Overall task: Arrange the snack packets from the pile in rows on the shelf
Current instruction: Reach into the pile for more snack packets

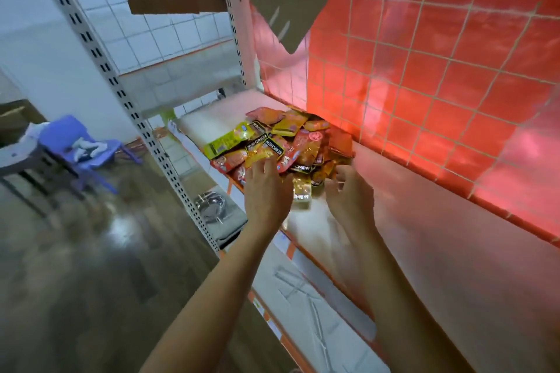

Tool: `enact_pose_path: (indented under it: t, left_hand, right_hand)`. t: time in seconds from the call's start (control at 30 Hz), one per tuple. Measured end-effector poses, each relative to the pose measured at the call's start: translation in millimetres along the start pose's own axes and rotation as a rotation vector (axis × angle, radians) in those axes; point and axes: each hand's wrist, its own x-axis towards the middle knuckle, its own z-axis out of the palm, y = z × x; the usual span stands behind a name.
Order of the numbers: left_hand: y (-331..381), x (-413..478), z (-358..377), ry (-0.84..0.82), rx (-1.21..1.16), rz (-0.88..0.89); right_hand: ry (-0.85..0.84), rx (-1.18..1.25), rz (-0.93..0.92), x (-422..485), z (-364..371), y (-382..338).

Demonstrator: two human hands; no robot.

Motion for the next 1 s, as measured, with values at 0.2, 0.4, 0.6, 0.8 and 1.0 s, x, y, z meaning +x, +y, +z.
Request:
enact_pose_path:
  t: [0.2, 0.4, 0.6, 0.8, 1.0]
  left_hand:
    - [-38.7, 52.1, 11.1, -0.146, 0.171, -0.101]
    - [-50.3, 68.9, 15.4, -0.276, 0.248, -0.045]
    - [-50.8, 67.8, 14.7, -0.086, 0.125, 0.042]
    - [-32.0, 55.4, 18.3, 0.152, -0.133, 0.211]
    - [-0.9, 25.6, 10.1, 0.013, -0.398, 0.216]
  right_hand:
    - [0.033, 0.041, 0.058, 58.0, 33.9, -22.5]
    - [0.023, -0.210, 0.111, 88.3, 60.0, -26.3]
    - [-0.067, -0.125, 0.220, 101.5, 57.7, -19.9]
    - [0.052, 0.192, 0.140, 76.1, 35.3, -19.8]
    - [0.153, 0.267, 0.191, 37.6, -7.8, -1.8]
